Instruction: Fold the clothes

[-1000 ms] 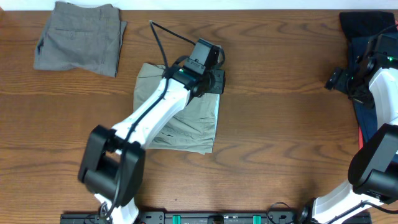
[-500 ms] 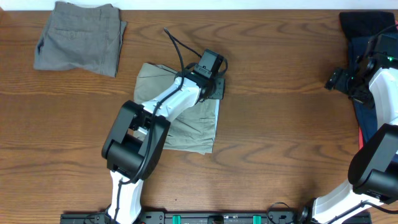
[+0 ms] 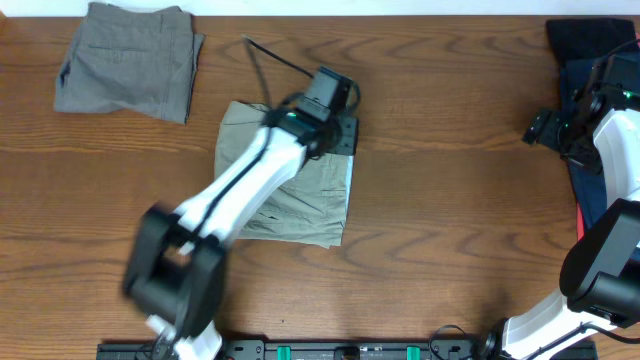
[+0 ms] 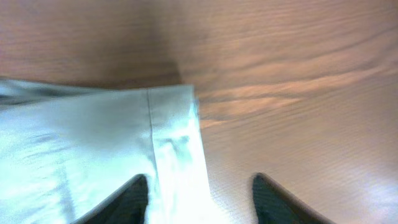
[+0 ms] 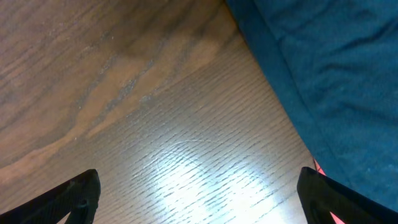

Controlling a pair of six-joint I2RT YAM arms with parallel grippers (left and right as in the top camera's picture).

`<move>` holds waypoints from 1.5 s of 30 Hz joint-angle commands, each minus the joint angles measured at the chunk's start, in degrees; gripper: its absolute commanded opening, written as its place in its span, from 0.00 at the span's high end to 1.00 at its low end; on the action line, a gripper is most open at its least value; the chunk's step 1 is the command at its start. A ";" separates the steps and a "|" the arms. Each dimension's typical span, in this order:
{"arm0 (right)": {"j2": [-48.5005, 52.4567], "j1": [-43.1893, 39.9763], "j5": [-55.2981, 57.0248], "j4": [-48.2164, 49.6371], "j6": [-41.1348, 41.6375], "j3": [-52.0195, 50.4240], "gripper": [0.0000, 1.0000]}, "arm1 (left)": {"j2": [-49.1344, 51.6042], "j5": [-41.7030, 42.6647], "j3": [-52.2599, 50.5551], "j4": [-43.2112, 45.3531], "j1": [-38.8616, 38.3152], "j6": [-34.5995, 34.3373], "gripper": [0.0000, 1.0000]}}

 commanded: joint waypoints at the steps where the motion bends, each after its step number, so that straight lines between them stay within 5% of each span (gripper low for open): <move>1: -0.74 -0.31 0.57 0.00 -0.61 0.55 0.01 | -8.33 -2.29 0.37 -4.42 2.71 2.62 0.33; 4: -0.74 -0.31 0.57 0.02 -0.61 0.55 0.01 | -13.18 -4.20 0.37 -10.49 7.61 2.64 0.09; 6: -0.74 -0.28 0.57 0.02 -0.61 0.55 0.01 | -15.02 -4.17 0.35 -14.64 12.17 2.67 0.03; 11: -0.74 -0.28 0.57 0.02 -0.61 0.55 0.01 | -14.01 -1.66 -0.09 -23.08 24.33 6.71 0.02; 16: -0.74 -0.31 0.57 0.00 -0.61 0.55 0.01 | -7.78 11.85 -1.62 -25.81 32.68 16.02 0.02; 23: -0.74 -0.28 0.57 0.00 -0.61 0.55 0.01 | 2.95 16.72 -1.81 -25.57 36.35 21.97 0.02; 36: -0.74 -0.31 0.57 0.00 -0.61 0.55 0.01 | 15.72 21.09 -1.81 -21.14 36.70 22.21 0.00; 41: -0.74 -0.31 0.57 0.00 -0.61 0.55 0.01 | 16.09 22.05 -1.73 -20.96 36.54 22.18 0.58; 45: -0.74 -0.28 0.57 0.00 -0.61 0.55 0.01 | 16.09 21.73 -0.42 -21.03 36.54 21.88 0.94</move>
